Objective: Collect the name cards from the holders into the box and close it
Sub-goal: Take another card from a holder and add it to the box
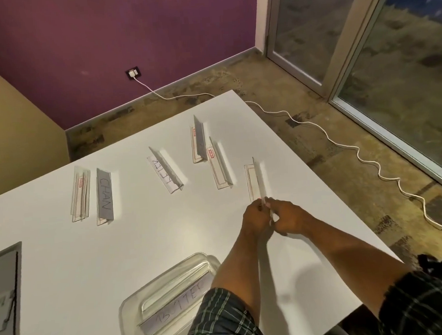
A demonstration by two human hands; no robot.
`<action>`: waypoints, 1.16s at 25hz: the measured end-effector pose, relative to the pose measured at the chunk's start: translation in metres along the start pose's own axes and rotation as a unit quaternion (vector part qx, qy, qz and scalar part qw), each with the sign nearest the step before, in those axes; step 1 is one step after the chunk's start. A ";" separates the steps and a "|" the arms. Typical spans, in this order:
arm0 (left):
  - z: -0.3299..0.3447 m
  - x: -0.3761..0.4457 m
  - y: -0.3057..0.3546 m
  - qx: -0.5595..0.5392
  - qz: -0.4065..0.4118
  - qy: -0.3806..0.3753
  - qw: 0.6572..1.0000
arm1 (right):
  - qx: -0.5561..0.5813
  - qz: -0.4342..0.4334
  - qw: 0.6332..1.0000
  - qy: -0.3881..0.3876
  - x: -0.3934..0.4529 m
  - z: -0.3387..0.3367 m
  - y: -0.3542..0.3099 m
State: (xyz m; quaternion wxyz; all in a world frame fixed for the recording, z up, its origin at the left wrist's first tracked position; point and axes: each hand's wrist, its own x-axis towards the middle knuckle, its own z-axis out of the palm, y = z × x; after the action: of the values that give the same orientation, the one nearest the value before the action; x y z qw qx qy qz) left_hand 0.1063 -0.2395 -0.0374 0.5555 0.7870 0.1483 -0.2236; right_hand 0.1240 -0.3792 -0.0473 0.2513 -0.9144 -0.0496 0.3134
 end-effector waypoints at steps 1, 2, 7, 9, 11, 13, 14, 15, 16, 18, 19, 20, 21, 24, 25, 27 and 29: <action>0.001 0.003 0.000 -0.004 -0.007 0.017 1.000 | -0.006 -0.009 1.000 -0.015 0.001 -0.001 0.002; 0.000 0.004 0.001 0.002 -0.016 0.039 0.999 | -0.013 -0.017 0.999 -0.032 0.001 -0.004 0.004; -0.024 0.001 0.010 0.009 -0.044 0.115 0.992 | -0.067 -0.098 0.992 -0.051 -0.006 -0.019 -0.001; -0.045 -0.006 0.015 -0.025 -0.049 0.117 0.992 | -0.114 -0.128 0.985 0.010 -0.009 -0.026 -0.012; -0.071 -0.015 0.017 -0.082 -0.036 0.128 0.988 | -0.168 -0.140 0.971 0.101 -0.010 -0.033 -0.026; -0.100 -0.036 0.024 -0.138 -0.024 0.118 0.983 | -0.207 -0.136 0.953 0.172 -0.010 -0.040 -0.040; -0.113 -0.047 0.027 -0.148 -0.026 0.110 0.982 | -0.217 -0.132 0.949 0.188 -0.011 -0.043 -0.046; -0.127 -0.056 0.029 -0.151 -0.028 0.107 0.982 | -0.225 -0.134 0.945 0.195 -0.011 -0.046 -0.052; -0.142 -0.067 0.029 -0.151 -0.035 0.102 0.983 | -0.235 -0.145 0.940 0.199 -0.013 -0.047 -0.058; -0.169 -0.084 0.023 -0.160 -0.056 0.096 0.981 | -0.251 -0.192 0.924 0.216 -0.017 -0.044 -0.073; -0.181 -0.092 0.018 -0.166 -0.068 0.093 0.979 | -0.255 -0.218 0.915 0.224 -0.020 -0.040 -0.081; -0.193 -0.101 0.012 -0.177 -0.080 0.088 0.977 | -0.258 -0.243 0.907 0.228 -0.023 -0.035 -0.090; -0.204 -0.110 0.005 -0.191 -0.089 0.080 0.974 | -0.261 -0.267 0.900 0.227 -0.025 -0.029 -0.099; -0.231 -0.138 -0.013 -0.208 -0.116 0.056 0.970 | -0.269 -0.341 0.878 0.202 -0.032 -0.014 -0.127; -0.239 -0.148 -0.022 -0.210 -0.126 0.051 0.968 | -0.279 -0.364 0.870 0.181 -0.035 -0.009 -0.136; -0.253 -0.165 -0.040 -0.199 -0.155 0.036 0.967 | -0.311 -0.402 0.851 0.132 -0.040 0.002 -0.150; -0.264 -0.179 -0.060 -0.171 -0.188 0.010 0.967 | -0.331 -0.450 0.825 0.084 -0.046 0.015 -0.160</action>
State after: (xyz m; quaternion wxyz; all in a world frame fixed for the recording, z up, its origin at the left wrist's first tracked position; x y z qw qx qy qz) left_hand -0.0261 0.0321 0.0809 0.6279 0.6406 0.3356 -0.2876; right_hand 0.0893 -0.2452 0.0464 0.0498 -0.8414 -0.5355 0.0526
